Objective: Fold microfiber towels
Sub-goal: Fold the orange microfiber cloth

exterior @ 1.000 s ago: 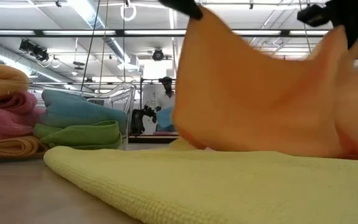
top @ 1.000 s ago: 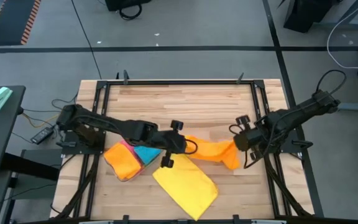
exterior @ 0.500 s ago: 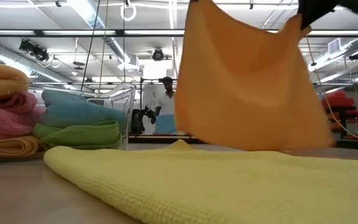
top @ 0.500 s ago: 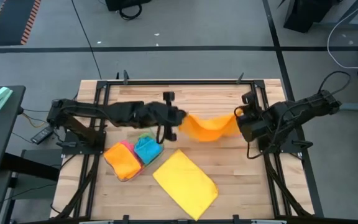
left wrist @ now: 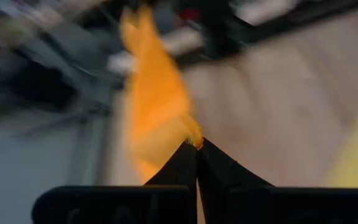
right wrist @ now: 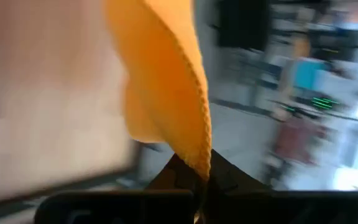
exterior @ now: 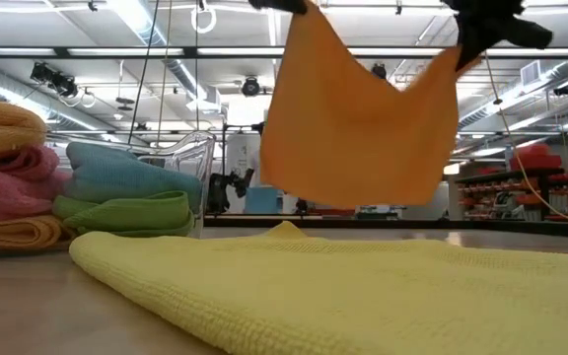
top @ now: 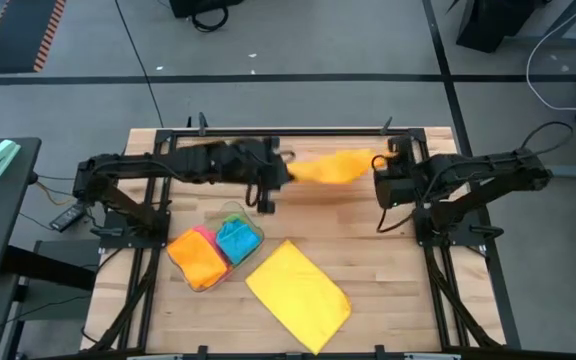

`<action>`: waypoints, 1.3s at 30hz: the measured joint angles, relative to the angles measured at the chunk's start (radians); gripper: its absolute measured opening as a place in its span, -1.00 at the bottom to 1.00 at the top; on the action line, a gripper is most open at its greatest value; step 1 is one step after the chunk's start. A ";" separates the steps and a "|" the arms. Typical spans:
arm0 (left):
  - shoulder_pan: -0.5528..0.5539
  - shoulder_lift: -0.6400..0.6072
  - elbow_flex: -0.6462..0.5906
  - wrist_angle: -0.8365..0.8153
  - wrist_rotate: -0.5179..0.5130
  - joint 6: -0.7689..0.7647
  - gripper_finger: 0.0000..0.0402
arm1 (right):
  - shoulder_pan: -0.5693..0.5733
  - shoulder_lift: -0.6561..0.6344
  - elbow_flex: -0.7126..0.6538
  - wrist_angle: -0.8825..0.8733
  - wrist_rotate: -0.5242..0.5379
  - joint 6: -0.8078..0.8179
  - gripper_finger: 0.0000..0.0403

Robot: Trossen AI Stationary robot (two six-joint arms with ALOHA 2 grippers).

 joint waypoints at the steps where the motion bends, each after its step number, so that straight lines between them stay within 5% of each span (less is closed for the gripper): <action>1: -0.014 0.018 -0.001 -0.025 0.025 -0.030 -0.96 | 0.010 0.000 -0.024 0.022 -0.055 0.013 -0.97; 12: -0.278 0.269 -0.010 -0.078 0.112 -0.193 -0.95 | 0.301 0.005 -0.433 0.485 -0.656 0.178 -0.97; 18: -0.347 0.315 -0.011 -0.101 0.159 -0.248 -0.91 | 0.452 0.024 -0.502 0.730 -0.753 0.243 -0.97; 24: -0.362 0.311 -0.009 -0.049 0.240 -0.305 -0.90 | 0.505 0.030 -0.502 0.783 -0.775 0.294 -0.93; 32: -0.358 0.310 -0.009 -0.107 0.261 -0.307 -0.89 | 0.484 0.106 -0.478 0.825 -0.822 0.454 -0.51; 39: -0.352 0.310 0.005 -0.133 0.293 -0.303 -0.90 | 0.484 0.250 -0.386 0.815 -0.968 0.569 -0.20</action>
